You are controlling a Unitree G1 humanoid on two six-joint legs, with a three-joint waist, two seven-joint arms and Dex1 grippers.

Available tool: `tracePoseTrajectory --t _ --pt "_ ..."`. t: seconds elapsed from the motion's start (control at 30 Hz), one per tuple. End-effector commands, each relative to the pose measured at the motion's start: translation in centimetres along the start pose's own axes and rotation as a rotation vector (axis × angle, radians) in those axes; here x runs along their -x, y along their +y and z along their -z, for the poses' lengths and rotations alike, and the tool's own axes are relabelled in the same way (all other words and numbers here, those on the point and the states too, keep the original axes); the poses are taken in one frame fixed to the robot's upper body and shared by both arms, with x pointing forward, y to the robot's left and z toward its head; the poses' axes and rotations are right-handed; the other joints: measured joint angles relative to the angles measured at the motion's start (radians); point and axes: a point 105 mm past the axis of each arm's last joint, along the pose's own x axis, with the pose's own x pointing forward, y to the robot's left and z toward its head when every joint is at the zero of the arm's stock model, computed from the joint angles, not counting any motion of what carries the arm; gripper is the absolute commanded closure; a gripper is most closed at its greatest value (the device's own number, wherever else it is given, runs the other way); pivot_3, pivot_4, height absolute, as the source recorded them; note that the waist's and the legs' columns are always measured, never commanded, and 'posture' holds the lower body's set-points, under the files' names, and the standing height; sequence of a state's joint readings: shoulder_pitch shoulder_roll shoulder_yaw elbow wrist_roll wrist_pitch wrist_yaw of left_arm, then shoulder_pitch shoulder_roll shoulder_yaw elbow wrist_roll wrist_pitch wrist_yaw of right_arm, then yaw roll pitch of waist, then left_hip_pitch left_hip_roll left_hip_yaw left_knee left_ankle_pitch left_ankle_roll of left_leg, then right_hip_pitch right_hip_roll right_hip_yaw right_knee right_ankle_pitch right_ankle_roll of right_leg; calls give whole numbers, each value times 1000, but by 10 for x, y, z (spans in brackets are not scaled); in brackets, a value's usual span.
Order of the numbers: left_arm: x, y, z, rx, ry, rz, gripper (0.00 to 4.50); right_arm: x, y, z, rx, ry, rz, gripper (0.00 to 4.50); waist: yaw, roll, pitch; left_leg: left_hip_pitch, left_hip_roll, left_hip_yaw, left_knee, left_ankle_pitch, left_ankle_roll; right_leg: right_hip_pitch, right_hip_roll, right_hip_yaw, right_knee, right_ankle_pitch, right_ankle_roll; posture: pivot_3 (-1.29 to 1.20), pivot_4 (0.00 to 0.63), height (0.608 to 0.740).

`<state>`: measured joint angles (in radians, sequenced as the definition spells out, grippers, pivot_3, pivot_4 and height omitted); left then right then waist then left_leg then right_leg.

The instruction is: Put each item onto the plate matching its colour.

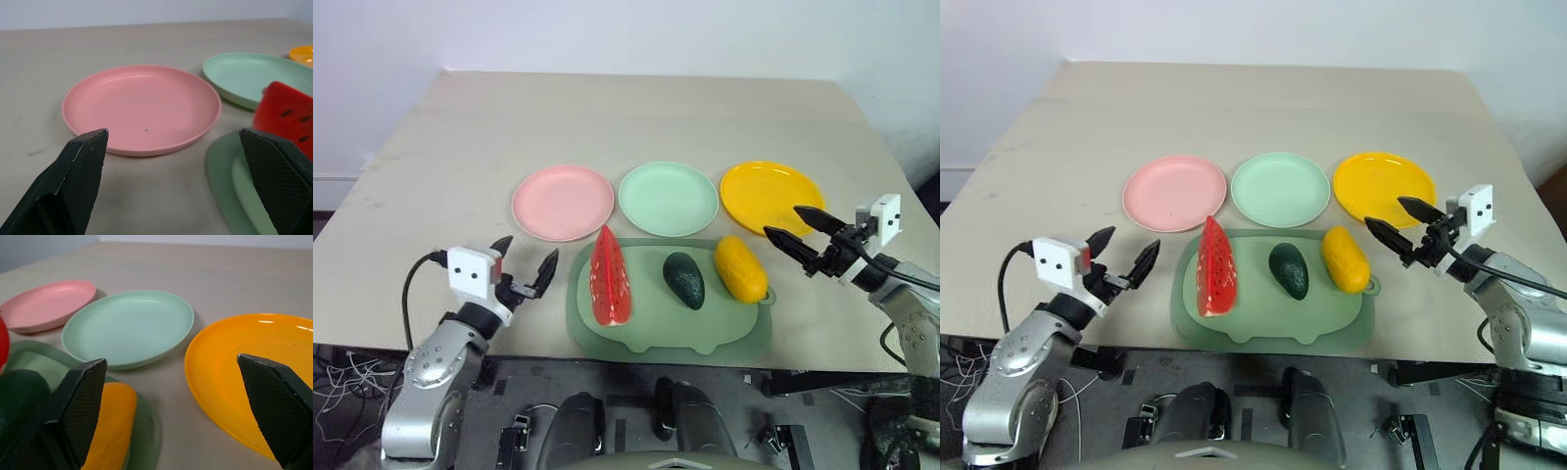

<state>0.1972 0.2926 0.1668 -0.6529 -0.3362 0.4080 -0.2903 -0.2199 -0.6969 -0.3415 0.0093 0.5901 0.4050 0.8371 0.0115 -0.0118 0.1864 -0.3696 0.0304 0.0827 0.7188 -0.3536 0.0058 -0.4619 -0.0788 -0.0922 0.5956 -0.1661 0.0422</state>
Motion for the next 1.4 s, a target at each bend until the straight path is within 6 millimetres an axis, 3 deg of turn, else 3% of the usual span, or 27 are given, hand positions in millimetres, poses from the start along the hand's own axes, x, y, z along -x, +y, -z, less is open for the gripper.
tracePoseTrajectory --t 0.03,0.17,0.43,0.57,0.93,1.1,1.4 --pt "4 -2 -10 -38 -38 -36 17 -6 -3 -13 55 -34 -19 0 1 0 0 0 0 0 0 0 0 0 0 0 0 0 0 0 150 740" --pt "7 2 -6 -23 -42 -93 17 -11 -5 -14 78 -32 -17 0 4 0 0 -1 0 0 0 0 0 0 0 0 0 0 0 0 150 740" --pt "-1 -7 -5 -23 -54 -51 17 6 -16 -37 113 5 22 0 2 0 0 -1 0 0 0 0 0 0 0 0 0 0 0 0 150 740" --pt "-4 -11 -7 -36 -55 0 17 11 -14 -39 156 77 59 0 2 0 0 -1 0 0 0 0 0 0 0 0 0 0 0 0 150 740" --pt "-12 3 -6 -121 -10 147 17 18 29 -27 104 165 23 0 1 0 0 -1 1 -1 0 0 0 -1 0 -1 0 -1 -1 0 150 740" --pt "-25 13 -20 -182 -9 182 17 19 60 -19 80 197 -6 0 5 0 0 -2 1 -2 0 0 0 -1 0 -2 0 0 0 0 150 740" --pt "-28 3 -28 -170 -13 208 17 4 66 -9 23 224 132 0 1 0 0 -2 1 0 0 0 0 -1 0 0 0 0 0 0 150 740"
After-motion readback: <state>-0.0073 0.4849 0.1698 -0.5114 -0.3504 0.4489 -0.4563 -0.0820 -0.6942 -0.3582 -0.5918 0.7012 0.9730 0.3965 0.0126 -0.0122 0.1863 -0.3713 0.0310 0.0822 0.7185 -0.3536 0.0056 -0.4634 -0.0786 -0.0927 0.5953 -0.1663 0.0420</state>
